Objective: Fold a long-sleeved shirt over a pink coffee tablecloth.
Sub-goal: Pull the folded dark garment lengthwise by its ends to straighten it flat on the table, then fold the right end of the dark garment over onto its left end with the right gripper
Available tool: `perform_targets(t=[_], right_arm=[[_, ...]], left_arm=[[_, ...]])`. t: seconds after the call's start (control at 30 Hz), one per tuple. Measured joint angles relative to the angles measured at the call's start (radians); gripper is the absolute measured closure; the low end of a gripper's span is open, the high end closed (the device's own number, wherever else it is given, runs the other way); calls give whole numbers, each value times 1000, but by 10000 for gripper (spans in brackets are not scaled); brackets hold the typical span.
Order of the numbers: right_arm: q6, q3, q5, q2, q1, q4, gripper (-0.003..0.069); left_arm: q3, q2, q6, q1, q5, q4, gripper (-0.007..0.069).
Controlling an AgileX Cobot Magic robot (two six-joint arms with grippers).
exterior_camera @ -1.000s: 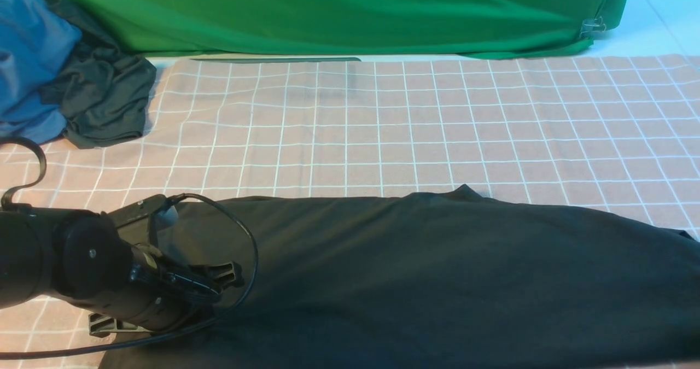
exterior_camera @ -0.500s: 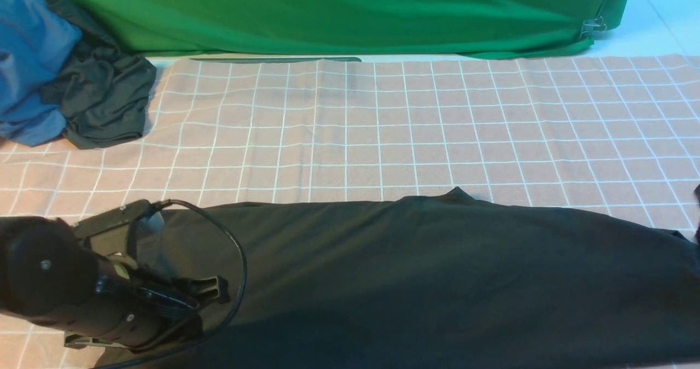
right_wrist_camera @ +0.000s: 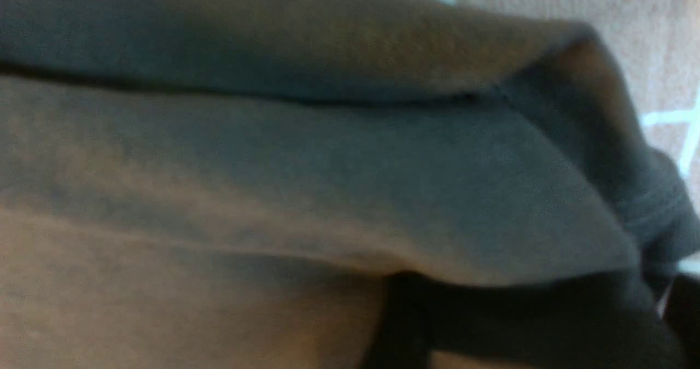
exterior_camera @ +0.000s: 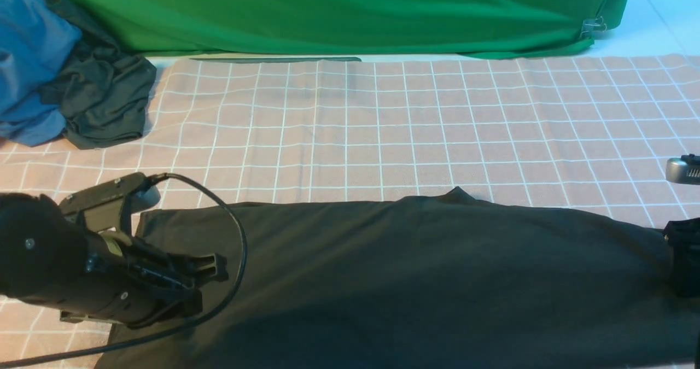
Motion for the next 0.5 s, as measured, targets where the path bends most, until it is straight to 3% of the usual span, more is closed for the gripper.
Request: perform_targets(t=[0.07,0.13,0.2,0.4,0.5], right_arm=[[-9,0,-7,0,0,0,261],[-15,-2,-7,0,0,6,456],[-24,-7,0,0,0,8,547],[-41,-66,80,-25,0,49,561],[-64,-121,135,-125,0,172,561]], left_arm=[[-6,0,0,1,6,0,610],[-16,0,0,1,17,0,610],[-27,0,11,1,30,0,610],[-86,0,25,1,106,5,610],[-153,-7,25,1,169,12,610]])
